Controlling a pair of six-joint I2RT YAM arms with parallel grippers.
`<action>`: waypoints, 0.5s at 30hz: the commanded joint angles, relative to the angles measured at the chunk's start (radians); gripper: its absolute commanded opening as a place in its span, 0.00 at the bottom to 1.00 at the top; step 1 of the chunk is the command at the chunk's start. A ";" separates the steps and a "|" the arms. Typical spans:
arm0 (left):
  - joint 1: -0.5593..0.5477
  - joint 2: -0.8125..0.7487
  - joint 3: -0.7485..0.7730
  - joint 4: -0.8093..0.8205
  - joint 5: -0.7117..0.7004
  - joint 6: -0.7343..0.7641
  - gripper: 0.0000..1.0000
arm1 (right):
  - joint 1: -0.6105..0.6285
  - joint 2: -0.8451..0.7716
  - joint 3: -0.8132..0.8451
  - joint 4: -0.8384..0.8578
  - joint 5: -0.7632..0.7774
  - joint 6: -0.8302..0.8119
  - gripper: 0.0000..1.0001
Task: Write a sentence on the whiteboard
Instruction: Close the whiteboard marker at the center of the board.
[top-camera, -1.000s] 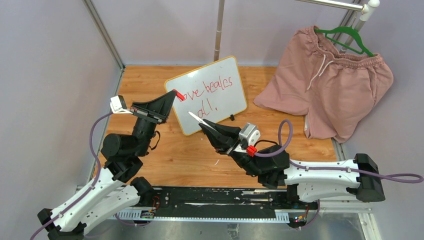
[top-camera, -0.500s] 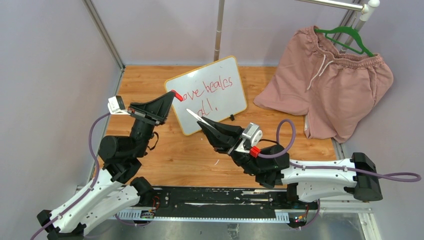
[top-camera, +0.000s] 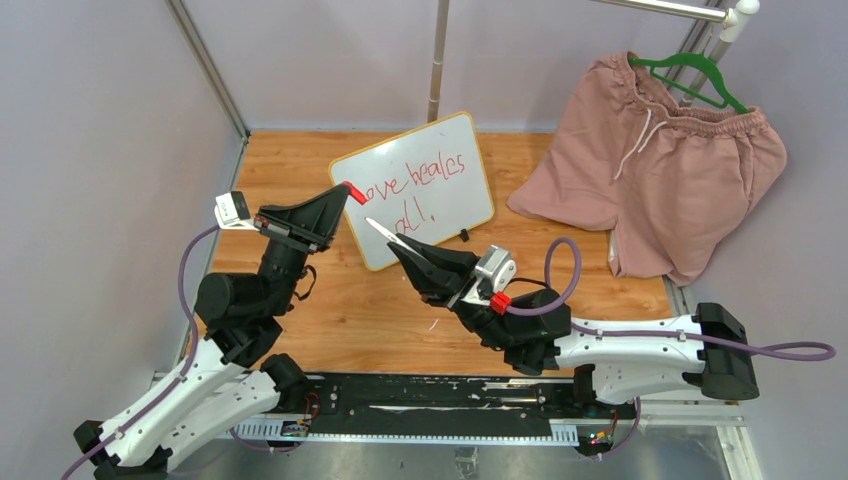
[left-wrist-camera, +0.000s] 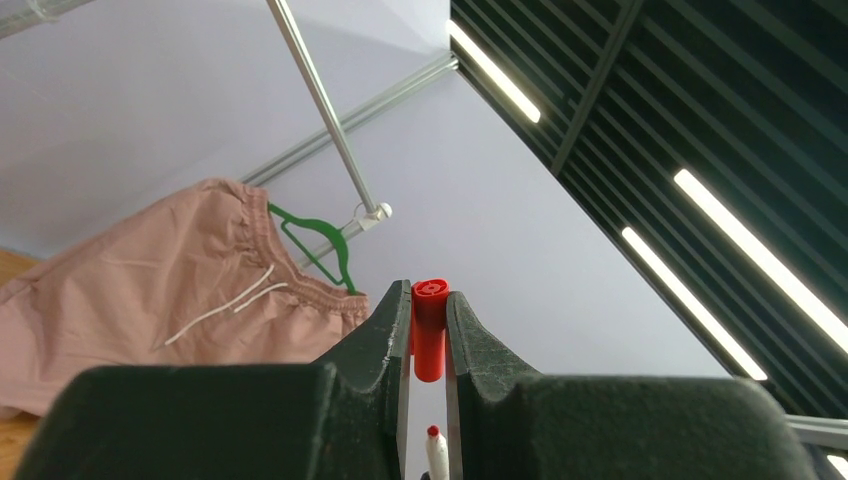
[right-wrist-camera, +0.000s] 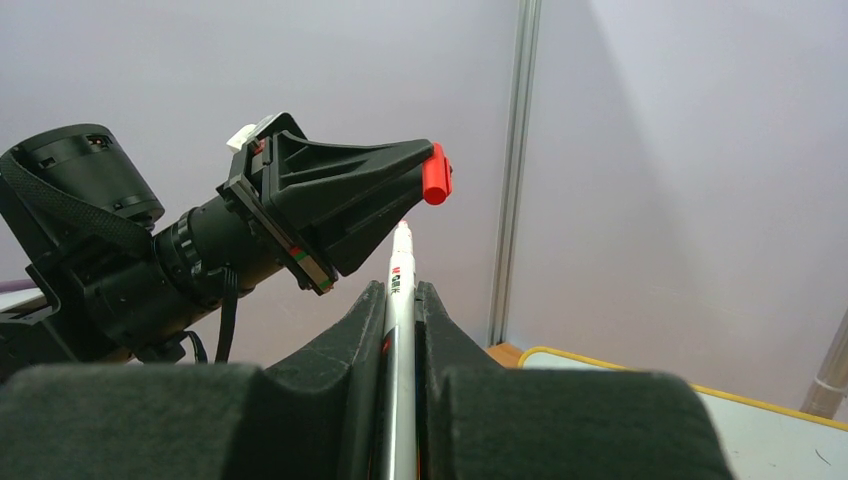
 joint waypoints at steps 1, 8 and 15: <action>0.004 -0.014 0.021 0.030 0.010 -0.010 0.00 | 0.000 -0.001 0.024 0.094 0.013 -0.006 0.00; 0.004 -0.015 0.017 0.031 0.020 -0.025 0.00 | 0.001 0.001 0.020 0.112 0.020 -0.016 0.00; 0.003 -0.013 0.012 0.031 0.033 -0.037 0.00 | -0.001 0.006 0.022 0.117 0.025 -0.019 0.00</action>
